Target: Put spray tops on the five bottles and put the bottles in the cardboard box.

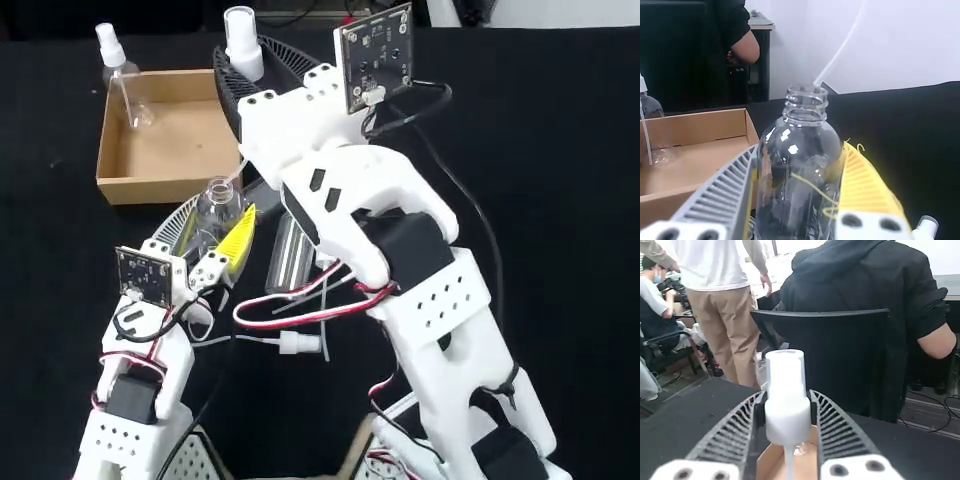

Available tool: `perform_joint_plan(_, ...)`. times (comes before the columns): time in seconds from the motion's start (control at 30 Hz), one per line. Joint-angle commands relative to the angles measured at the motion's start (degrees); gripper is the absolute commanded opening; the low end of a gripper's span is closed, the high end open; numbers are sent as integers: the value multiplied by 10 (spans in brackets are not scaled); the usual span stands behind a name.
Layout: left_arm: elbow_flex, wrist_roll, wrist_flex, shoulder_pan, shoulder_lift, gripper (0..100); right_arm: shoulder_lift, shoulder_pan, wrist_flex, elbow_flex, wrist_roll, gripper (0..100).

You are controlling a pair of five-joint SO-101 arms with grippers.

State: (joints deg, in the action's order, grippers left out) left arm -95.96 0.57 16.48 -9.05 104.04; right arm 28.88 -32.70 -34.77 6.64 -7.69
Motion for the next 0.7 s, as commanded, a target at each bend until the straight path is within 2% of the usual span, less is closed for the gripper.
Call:
perform_joint_plan(0.0,-14,6,-12,-10,4,95,6,-18,6,1,7,38)
perform_joint_plan(0.33,-14,6,-12,-10,4,95,7,-28,18,50,15,38)
perform_joint_plan(0.43,-14,6,-12,-10,4,95,8,-44,18,75,35,38)
perform_joint_plan(0.67,-14,6,-12,-10,4,95,12,-69,18,87,31,38)
